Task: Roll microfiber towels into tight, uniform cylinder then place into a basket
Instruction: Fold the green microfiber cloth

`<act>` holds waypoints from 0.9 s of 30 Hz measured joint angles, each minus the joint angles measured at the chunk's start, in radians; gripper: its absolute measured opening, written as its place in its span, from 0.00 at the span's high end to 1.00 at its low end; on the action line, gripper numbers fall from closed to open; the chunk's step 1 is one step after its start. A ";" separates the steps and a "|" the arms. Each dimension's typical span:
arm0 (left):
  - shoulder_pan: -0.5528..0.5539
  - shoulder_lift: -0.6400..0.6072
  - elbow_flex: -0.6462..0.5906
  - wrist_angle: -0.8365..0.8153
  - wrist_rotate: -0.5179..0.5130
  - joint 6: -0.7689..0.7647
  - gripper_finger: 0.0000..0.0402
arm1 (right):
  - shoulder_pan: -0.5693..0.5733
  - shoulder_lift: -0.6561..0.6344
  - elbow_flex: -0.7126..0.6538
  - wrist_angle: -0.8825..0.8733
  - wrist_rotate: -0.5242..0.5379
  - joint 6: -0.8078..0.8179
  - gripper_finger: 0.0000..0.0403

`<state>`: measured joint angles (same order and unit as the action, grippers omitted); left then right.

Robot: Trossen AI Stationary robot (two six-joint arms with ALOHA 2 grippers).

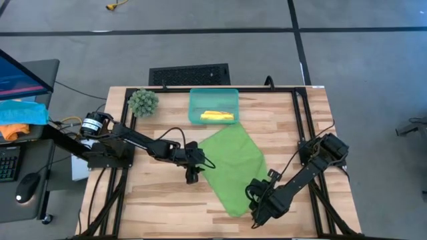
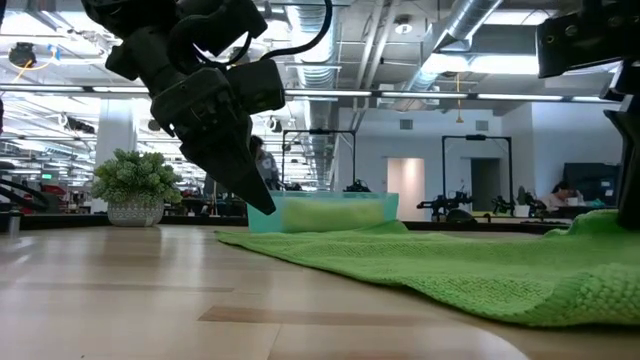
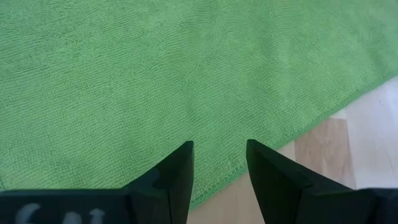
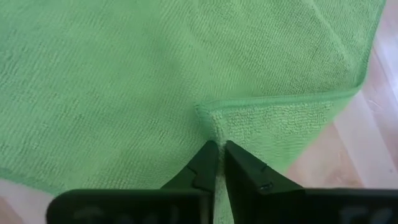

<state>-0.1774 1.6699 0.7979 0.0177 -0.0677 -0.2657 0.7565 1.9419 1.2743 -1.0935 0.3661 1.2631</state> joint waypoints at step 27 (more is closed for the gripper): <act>0.000 0.000 0.000 -0.004 0.000 0.000 0.65 | -0.011 0.000 0.000 -0.097 -0.072 0.047 0.97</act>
<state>-0.1776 1.6699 0.7979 0.0135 -0.0673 -0.2657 0.7460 1.9415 1.2747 -1.1903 0.2944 1.3099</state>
